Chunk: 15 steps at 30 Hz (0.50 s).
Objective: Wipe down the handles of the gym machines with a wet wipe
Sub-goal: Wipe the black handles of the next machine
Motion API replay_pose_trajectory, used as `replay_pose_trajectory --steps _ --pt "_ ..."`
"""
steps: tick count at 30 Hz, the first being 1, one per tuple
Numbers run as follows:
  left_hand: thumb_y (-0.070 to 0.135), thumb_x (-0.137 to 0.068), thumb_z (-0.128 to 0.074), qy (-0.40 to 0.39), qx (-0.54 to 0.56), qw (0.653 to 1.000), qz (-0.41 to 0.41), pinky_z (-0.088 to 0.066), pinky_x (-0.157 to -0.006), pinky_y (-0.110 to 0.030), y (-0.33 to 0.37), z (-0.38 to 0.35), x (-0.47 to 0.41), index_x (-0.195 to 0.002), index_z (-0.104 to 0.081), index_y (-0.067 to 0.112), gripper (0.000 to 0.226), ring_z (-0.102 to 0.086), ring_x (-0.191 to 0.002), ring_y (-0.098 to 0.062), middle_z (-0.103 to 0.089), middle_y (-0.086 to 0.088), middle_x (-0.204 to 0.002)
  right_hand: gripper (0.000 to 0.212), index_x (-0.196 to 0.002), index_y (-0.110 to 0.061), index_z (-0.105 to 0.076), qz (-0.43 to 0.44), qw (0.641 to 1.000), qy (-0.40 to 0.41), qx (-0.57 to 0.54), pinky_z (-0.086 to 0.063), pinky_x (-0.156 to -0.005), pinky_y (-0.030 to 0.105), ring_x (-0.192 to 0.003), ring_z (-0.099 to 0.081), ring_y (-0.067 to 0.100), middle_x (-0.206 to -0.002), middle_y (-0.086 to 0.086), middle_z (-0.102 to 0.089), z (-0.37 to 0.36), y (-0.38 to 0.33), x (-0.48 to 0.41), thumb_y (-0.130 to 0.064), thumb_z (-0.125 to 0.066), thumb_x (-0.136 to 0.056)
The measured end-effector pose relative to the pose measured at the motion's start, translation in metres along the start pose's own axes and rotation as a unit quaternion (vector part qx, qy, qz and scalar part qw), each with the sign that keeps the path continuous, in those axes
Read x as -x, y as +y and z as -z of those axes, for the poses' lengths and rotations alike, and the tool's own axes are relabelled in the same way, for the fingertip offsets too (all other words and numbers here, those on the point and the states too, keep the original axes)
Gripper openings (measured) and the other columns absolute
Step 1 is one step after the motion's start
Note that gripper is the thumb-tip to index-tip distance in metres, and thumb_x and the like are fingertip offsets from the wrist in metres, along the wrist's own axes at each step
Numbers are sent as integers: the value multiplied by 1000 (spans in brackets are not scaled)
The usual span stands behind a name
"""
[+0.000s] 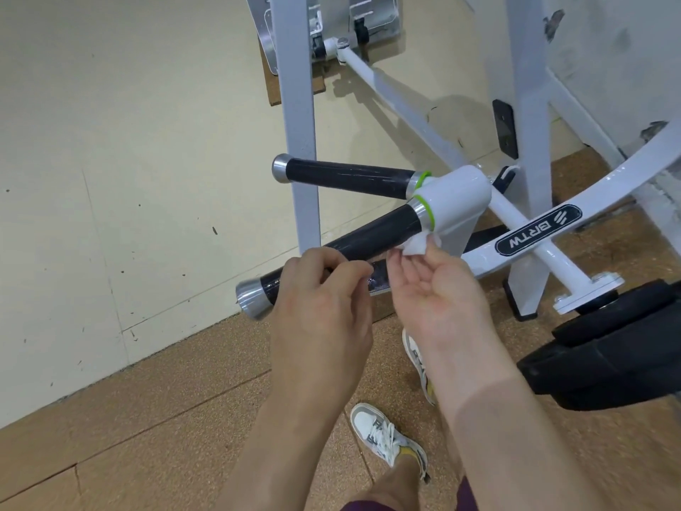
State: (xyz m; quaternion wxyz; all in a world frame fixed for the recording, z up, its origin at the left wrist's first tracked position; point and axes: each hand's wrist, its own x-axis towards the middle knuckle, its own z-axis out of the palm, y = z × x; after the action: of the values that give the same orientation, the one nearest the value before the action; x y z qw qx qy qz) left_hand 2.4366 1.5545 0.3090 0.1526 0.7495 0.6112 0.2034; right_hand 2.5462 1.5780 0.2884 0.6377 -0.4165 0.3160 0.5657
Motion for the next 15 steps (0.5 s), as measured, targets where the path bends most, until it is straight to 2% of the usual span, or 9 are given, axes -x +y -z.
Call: replay_pose_trajectory --steps 2,5,8,10,12,15 --pt "15 -83 -62 -4 6 1000 -5 -36 -68 -24 1 1 -1 -94 -72 18 15 -53 -85 -22 -60 1 -91 14 -105 -1 -61 13 1000 5 -8 -55 -66 28 -81 -62 17 -93 12 -65 1 -2 -1 -5 -55 -93" --pt "17 -83 -61 -8 14 1000 -3 -36 -67 -23 1 3 -1 -93 -73 19 16 -53 -86 -20 -60 3 -93 25 -116 -3 -60 29 999 4 -18 -55 -75 23 -87 -63 13 -97 8 -66 3 5 0 -10 -59 -91" --pt "21 -84 -58 -12 30 999 -4 -36 -70 -23 1 2 0 -89 -72 19 15 -52 -85 -20 -58 4 -92 38 -125 -5 -58 -14 1000 -22 3 -50 -95 34 -101 -64 21 -103 9 -67 4 16 -2 -24 -58 -92" --pt "25 -84 -52 -20 28 999 -2 -37 -71 -25 2 1 0 -88 -71 20 20 -51 -86 -20 -56 4 -92 37 -126 -5 -57 -34 998 -19 40 -44 -102 41 -98 -65 23 -103 10 -66 2 17 -6 -25 -55 -95" --pt "22 -84 -55 -22 15 1000 -5 -39 -70 -27 4 -1 -1 -89 -71 20 17 -51 -86 -20 -57 4 -92 22 -114 -7 -62 -22 998 3 54 -50 -96 38 -92 -66 21 -102 12 -68 0 10 -9 -15 -54 -95" --pt "9 -80 -67 -15 7 1000 -10 -42 -67 -30 6 -3 -1 -88 -72 17 13 -52 -84 -21 -59 2 -91 6 -91 -6 -63 12 999 24 45 -56 -64 25 -81 -66 18 -91 14 -68 2 -2 -5 -7 -57 -93"
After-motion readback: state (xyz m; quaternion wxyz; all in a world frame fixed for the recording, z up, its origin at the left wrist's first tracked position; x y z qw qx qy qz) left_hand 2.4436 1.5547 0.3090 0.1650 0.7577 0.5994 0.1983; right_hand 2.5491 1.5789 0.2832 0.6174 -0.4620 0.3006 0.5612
